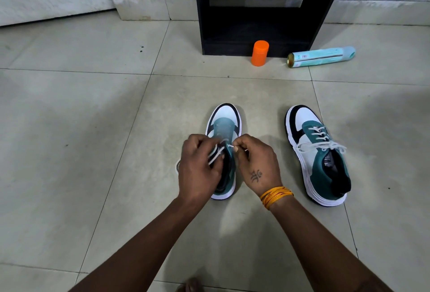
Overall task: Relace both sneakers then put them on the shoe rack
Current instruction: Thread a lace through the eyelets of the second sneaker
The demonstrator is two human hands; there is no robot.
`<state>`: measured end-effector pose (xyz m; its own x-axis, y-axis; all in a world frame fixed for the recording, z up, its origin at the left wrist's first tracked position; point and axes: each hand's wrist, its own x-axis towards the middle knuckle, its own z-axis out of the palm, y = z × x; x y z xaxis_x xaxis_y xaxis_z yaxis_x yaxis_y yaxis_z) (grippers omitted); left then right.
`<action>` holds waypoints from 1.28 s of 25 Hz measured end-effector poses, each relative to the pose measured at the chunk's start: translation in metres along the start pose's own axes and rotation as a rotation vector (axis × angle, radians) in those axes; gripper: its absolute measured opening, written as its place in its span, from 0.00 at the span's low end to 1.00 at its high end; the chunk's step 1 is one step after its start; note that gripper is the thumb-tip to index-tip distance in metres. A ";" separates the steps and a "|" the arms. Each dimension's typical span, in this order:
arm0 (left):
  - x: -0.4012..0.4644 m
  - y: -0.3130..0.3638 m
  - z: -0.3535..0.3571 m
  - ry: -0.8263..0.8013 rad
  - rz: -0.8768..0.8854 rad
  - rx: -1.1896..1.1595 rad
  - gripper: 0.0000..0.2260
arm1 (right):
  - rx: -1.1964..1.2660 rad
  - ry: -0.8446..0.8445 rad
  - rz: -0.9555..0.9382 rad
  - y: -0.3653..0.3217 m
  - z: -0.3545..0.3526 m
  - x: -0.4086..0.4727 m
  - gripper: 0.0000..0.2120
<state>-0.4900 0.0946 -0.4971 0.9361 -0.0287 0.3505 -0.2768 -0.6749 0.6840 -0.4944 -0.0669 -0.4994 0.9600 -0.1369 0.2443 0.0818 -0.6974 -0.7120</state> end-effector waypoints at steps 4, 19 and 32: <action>-0.015 -0.003 -0.011 0.068 -0.089 0.025 0.12 | -0.323 -0.027 0.267 0.027 -0.010 -0.001 0.05; -0.023 -0.009 -0.005 0.029 -0.378 -0.244 0.12 | -0.617 -0.260 0.301 0.006 -0.011 -0.004 0.11; -0.021 -0.008 0.001 0.012 -0.338 -0.247 0.14 | -0.401 -0.207 0.073 0.004 -0.010 0.003 0.14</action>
<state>-0.5071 0.1001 -0.5101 0.9809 0.1738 0.0867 0.0002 -0.4474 0.8943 -0.4943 -0.0768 -0.4949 0.9960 -0.0810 0.0374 -0.0593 -0.9139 -0.4015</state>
